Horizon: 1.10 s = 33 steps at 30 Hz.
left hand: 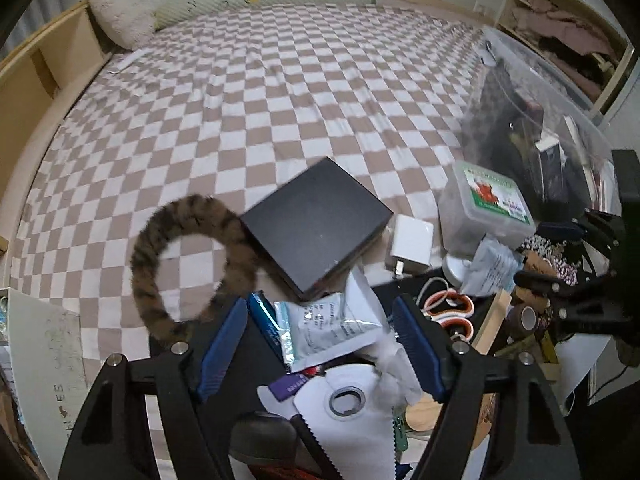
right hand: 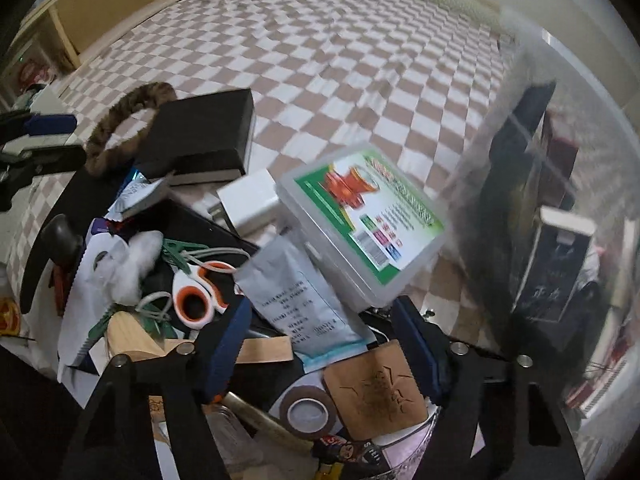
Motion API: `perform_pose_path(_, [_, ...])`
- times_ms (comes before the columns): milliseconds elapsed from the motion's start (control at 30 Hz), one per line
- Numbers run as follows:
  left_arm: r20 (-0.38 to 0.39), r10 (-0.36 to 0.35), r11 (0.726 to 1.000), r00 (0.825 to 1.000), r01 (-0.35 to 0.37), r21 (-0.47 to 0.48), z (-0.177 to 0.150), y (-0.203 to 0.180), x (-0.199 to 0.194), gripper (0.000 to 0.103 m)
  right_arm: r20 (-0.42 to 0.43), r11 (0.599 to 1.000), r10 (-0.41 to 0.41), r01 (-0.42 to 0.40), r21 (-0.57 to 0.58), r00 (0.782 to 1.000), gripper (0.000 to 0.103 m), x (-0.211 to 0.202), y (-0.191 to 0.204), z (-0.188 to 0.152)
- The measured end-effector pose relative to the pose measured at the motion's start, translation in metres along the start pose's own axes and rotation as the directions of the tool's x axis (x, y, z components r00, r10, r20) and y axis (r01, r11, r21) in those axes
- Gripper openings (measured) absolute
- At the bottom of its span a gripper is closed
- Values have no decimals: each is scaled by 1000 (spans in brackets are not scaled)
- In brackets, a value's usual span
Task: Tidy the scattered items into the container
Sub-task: 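Lower the left gripper onto a white paper packet while the right lowers onto a blue-white packet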
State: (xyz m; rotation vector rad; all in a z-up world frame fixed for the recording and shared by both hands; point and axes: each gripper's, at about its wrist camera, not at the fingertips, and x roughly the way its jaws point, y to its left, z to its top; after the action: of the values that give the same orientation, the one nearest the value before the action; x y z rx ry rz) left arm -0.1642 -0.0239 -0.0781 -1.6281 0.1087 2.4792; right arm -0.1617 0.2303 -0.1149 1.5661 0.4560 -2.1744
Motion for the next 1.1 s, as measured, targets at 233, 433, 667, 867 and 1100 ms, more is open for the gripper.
perform_pose_path(233, [-58, 9, 999, 998, -6, 49, 0, -17, 19, 66, -54, 999, 37, -35, 40, 998, 61, 18, -17, -4])
perform_pose_path(433, [-96, 2, 998, 995, 4, 57, -1, -22, 31, 66, -76, 997, 65, -62, 37, 995, 61, 29, -19, -3])
perform_pose_path(667, [-127, -15, 998, 992, 23, 63, -3, -24, 39, 66, -99, 986, 157, -150, 73, 983, 61, 41, -25, -4])
perform_pose_path(867, [-137, 0, 998, 991, 8, 63, -5, -24, 43, 66, -112, 976, 214, -208, 59, 970, 61, 34, -23, -4])
perform_pose_path(1100, [-134, 34, 997, 990, -26, 67, -5, -26, 47, 66, -108, 968, 248, -250, 0, 963, 57, 23, -6, -5])
